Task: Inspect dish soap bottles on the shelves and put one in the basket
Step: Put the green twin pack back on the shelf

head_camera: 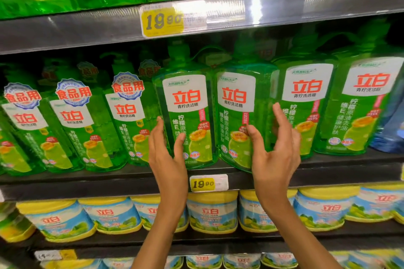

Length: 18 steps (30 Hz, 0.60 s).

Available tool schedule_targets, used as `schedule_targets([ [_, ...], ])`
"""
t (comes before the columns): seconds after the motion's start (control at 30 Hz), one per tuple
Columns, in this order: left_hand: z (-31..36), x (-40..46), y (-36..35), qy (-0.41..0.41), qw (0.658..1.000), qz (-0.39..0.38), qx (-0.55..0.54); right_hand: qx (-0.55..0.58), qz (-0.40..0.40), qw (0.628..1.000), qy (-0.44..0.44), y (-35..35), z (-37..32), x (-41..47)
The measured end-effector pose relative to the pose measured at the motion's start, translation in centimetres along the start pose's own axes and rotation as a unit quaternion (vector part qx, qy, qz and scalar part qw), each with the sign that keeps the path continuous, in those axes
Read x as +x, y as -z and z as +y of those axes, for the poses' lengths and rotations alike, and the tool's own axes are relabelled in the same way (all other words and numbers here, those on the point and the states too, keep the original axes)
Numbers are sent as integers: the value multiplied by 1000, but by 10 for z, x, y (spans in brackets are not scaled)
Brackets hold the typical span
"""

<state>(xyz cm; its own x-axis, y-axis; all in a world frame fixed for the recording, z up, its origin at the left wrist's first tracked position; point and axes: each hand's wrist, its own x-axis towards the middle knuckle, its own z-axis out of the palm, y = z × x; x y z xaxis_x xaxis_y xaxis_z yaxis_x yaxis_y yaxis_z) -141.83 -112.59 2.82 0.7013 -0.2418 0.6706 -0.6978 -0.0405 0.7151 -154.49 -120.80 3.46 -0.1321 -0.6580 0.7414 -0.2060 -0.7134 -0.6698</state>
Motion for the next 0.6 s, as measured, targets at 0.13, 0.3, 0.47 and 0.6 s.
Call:
schedule_targets([
  [0.13,10,-1,2,-30,995,24,95,-74,-1,995,70,4,0,3],
  [0.3,53,41,14,-114,991,41,50,-108,-93,986,86,27,-7,19],
  [0.47,79,94,16,-61,995,-39,74,-103,-59,980,161,33,-52,84],
  [0.6,88,108,3,-79,978,-102,162,-306,-252,907,142,0,-73,128],
])
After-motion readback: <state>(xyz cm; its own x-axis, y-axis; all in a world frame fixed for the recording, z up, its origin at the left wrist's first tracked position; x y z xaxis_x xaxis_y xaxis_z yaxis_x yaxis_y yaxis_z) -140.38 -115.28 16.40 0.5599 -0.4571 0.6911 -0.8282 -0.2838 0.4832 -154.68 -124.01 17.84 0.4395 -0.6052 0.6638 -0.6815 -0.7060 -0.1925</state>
